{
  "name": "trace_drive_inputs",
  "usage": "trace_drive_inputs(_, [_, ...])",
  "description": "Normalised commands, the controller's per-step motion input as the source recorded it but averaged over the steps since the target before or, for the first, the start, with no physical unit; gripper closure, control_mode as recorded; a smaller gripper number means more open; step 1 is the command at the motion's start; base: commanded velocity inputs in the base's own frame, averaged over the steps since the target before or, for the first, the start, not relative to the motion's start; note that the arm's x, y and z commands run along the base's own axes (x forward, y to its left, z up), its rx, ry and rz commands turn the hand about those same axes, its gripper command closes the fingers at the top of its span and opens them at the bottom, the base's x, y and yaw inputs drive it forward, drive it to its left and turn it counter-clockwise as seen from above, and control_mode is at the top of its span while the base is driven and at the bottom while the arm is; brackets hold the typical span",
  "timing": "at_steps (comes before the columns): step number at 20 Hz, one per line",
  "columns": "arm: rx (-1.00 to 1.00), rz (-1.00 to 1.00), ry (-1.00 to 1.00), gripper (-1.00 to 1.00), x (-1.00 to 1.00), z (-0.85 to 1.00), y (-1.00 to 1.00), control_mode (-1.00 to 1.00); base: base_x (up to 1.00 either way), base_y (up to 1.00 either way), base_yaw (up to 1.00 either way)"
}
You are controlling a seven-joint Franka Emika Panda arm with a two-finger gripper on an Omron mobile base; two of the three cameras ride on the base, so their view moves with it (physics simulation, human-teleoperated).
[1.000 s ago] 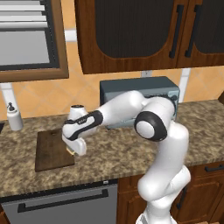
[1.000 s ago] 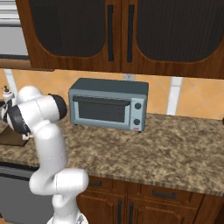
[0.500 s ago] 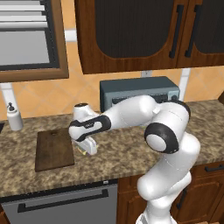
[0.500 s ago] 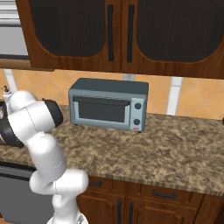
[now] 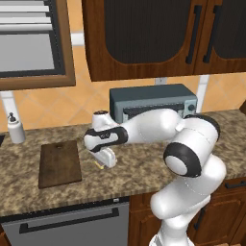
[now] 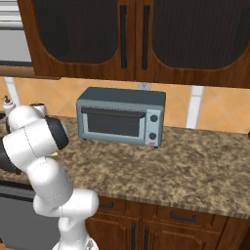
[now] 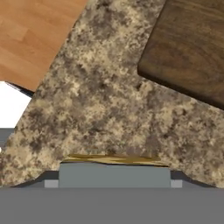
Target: Pick up the sponge from the counter and clean the cutting board by briefly scrubbing or pressing down on the cutting board. Once finished, release the sponge.
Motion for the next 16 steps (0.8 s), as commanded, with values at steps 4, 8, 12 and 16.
trace_drive_inputs(4, [0.18,0.00,-0.12,-1.00,0.00,0.00,-0.12,-1.00,0.00,0.00,0.00])
trace_drive_inputs(8, [0.10,0.00,-0.10,-1.00,-0.10,0.16,-0.01,-1.00,0.00,0.00,0.00])
trace_drive_inputs(12, [0.01,0.00,-0.03,-1.00,-0.37,0.58,-0.06,-1.00,0.00,0.00,0.00])
trace_drive_inputs(16, [0.18,-0.06,0.00,-1.00,-0.38,0.86,-0.28,-1.00,0.00,0.00,0.00])
